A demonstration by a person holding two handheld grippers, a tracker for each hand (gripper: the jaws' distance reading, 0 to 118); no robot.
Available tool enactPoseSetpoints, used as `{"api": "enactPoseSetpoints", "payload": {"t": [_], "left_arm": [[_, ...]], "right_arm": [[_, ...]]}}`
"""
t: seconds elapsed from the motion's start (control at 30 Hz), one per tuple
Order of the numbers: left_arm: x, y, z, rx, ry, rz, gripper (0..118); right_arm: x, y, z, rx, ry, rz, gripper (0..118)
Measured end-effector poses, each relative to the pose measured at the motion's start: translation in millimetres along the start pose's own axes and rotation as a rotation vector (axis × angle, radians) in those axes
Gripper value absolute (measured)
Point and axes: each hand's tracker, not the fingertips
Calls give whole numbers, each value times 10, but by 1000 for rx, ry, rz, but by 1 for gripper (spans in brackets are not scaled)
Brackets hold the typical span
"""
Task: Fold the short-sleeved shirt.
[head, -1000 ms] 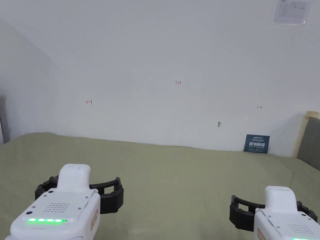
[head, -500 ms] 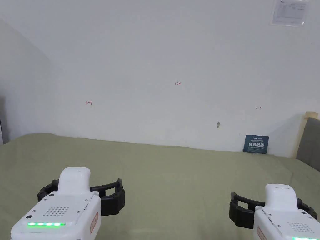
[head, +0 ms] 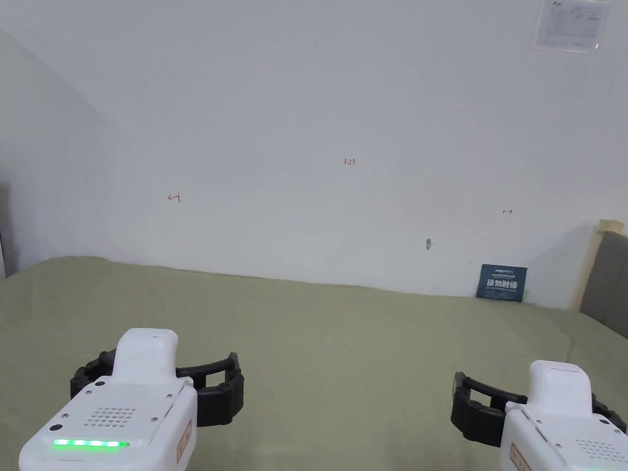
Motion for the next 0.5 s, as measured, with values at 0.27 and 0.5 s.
{"api": "enactPoseSetpoints", "payload": {"t": [0.27, 0.5], "left_arm": [[17, -19, -6, 10, 19, -9, 118], [22, 0, 15, 29, 6, 0, 118]], "right_arm": [[-16, 6, 52, 38, -16, 29, 118], [4, 7, 76, 50, 10, 31, 118]]}}
